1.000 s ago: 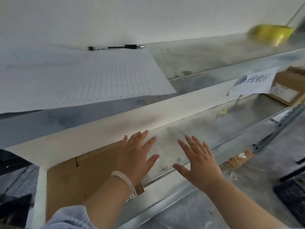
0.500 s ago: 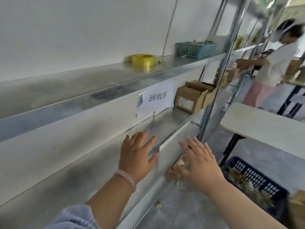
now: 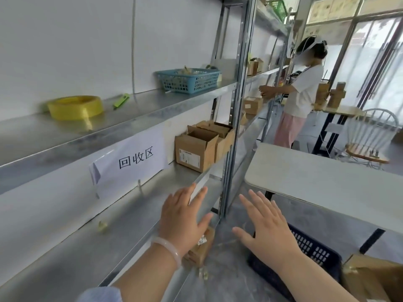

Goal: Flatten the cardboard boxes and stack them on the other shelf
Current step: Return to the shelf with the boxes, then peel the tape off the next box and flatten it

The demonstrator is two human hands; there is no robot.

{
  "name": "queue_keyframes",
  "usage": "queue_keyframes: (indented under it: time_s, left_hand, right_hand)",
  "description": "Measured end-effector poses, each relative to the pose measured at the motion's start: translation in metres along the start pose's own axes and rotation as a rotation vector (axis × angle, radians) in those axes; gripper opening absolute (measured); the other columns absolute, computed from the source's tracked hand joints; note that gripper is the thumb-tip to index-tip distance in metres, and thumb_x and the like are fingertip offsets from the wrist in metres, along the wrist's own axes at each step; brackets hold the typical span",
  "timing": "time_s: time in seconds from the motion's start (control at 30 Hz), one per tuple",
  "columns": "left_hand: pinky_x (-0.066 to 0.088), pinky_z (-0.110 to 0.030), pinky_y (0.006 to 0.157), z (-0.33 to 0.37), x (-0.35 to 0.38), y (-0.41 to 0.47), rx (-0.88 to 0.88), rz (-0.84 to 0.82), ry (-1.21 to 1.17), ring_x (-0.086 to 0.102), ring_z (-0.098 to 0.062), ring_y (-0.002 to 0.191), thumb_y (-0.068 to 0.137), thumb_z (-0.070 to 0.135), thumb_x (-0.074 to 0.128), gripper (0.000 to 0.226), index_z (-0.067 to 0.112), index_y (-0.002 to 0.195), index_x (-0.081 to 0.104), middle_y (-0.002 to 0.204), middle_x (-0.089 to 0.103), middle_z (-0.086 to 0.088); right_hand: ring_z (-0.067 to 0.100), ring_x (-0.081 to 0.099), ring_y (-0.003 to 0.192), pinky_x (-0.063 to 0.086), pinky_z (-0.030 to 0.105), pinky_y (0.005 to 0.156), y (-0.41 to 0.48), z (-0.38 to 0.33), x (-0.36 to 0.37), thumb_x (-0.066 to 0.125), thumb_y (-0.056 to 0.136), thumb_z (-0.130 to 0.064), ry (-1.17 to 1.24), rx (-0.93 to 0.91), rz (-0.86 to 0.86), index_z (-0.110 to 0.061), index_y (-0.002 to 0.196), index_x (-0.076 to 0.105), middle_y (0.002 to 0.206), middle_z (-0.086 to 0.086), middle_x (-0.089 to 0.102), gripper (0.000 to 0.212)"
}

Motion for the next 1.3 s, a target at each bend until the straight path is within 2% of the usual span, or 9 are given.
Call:
queue_keyframes:
  time_s: [0.17, 0.33, 0.47, 0.67, 0.83, 0.93, 1.03, 1.23, 1.3]
  left_hand:
    - [0.043, -0.049, 0.101, -0.028, 0.049, 0.071, -0.029, -0.012, -0.03, 0.047, -0.025, 0.126, 0.087, 0.058, 0.043, 0.061, 0.029, 0.141, 0.045, 0.142, 0.047, -0.003]
    - [0.032, -0.041, 0.111, -0.065, 0.094, 0.144, -0.068, -0.059, -0.055, 0.032, -0.02, 0.138, 0.088, 0.067, 0.029, 0.065, 0.039, 0.147, 0.025, 0.152, 0.033, 0.003]
    - [0.02, -0.036, 0.114, -0.096, 0.122, 0.206, -0.119, -0.08, -0.087, 0.017, -0.016, 0.144, 0.089, 0.07, 0.028, 0.066, 0.043, 0.148, 0.015, 0.157, 0.02, 0.008]
    - [0.003, -0.028, 0.108, -0.115, 0.172, 0.244, -0.217, -0.148, -0.162, 0.001, -0.012, 0.146, 0.086, 0.073, 0.027, 0.074, 0.044, 0.148, -0.002, 0.16, 0.004, 0.012]
    - [0.009, -0.029, 0.11, -0.129, 0.197, 0.273, -0.323, -0.113, -0.193, 0.003, -0.011, 0.145, 0.079, 0.081, 0.019, 0.079, 0.047, 0.147, -0.003, 0.159, 0.005, 0.014]
    - [0.019, -0.038, 0.113, -0.131, 0.21, 0.287, -0.421, -0.072, -0.223, 0.002, -0.013, 0.146, 0.077, 0.085, 0.022, 0.076, 0.058, 0.14, -0.012, 0.158, 0.001, 0.02]
    - [0.023, -0.044, 0.113, -0.131, 0.22, 0.297, -0.543, -0.033, -0.202, 0.001, -0.017, 0.147, 0.075, 0.087, 0.024, 0.079, 0.059, 0.14, -0.013, 0.157, -0.005, 0.021]
    - [0.023, -0.03, 0.108, -0.127, 0.225, 0.3, -0.684, 0.073, -0.286, 0.009, -0.011, 0.146, 0.08, 0.08, 0.032, 0.062, 0.07, 0.131, -0.002, 0.152, 0.0, 0.032]
    - [0.025, -0.027, 0.107, -0.125, 0.222, 0.296, -0.739, 0.109, -0.345, 0.013, -0.006, 0.143, 0.077, 0.081, 0.034, 0.06, 0.073, 0.129, 0.005, 0.149, 0.004, 0.035]
  right_hand:
    - [0.004, -0.026, 0.142, -0.013, 0.036, 0.119, 0.077, 0.029, 0.027, 0.027, 0.087, -0.073, 0.018, 0.008, -0.021, -0.044, 0.149, -0.012, 0.158, -0.016, -0.019, 0.079]
    - [0.007, -0.021, 0.144, -0.013, 0.034, 0.118, 0.176, 0.044, 0.043, 0.028, 0.087, -0.072, 0.028, -0.002, -0.031, -0.044, 0.15, -0.009, 0.16, -0.014, -0.015, 0.078]
    - [0.002, -0.022, 0.141, -0.013, 0.033, 0.117, 0.244, 0.054, 0.055, 0.019, 0.081, -0.076, 0.049, -0.009, -0.012, -0.046, 0.148, -0.01, 0.157, -0.019, -0.014, 0.079]
    - [-0.003, -0.024, 0.136, -0.014, 0.029, 0.114, 0.309, 0.076, 0.092, 0.038, 0.089, -0.068, 0.14, 0.015, -0.076, -0.042, 0.15, -0.01, 0.159, -0.018, -0.013, 0.082]
    - [0.009, -0.015, 0.146, -0.012, 0.031, 0.114, 0.375, 0.092, 0.111, 0.041, 0.091, -0.064, 0.222, -0.041, -0.116, -0.038, 0.152, -0.008, 0.161, -0.014, -0.011, 0.082]
    - [0.012, -0.012, 0.147, -0.01, 0.031, 0.114, 0.41, 0.101, 0.118, 0.044, 0.092, -0.06, 0.248, -0.092, -0.137, -0.038, 0.151, -0.008, 0.162, -0.012, -0.008, 0.081]
    - [0.011, -0.01, 0.148, -0.006, 0.034, 0.118, 0.443, 0.105, 0.122, 0.047, 0.091, -0.059, 0.266, -0.198, -0.146, -0.038, 0.151, -0.009, 0.162, -0.012, -0.006, 0.084]
    - [-0.005, -0.007, 0.137, -0.008, 0.026, 0.112, 0.471, 0.093, 0.132, 0.051, 0.09, -0.057, 0.353, -0.446, -0.12, -0.041, 0.151, 0.005, 0.157, -0.018, 0.013, 0.078]
    - [-0.009, 0.006, 0.133, 0.007, 0.024, 0.112, 0.471, 0.089, 0.132, 0.052, 0.089, -0.054, 0.456, -0.488, -0.129, -0.046, 0.147, 0.012, 0.151, -0.023, 0.021, 0.072]
Point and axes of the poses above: each hand's wrist, its own y-axis towards the middle knuckle, its own x-axis out of the palm, z = x × y, the point moved 7 cm from there along y, towards the middle knuckle
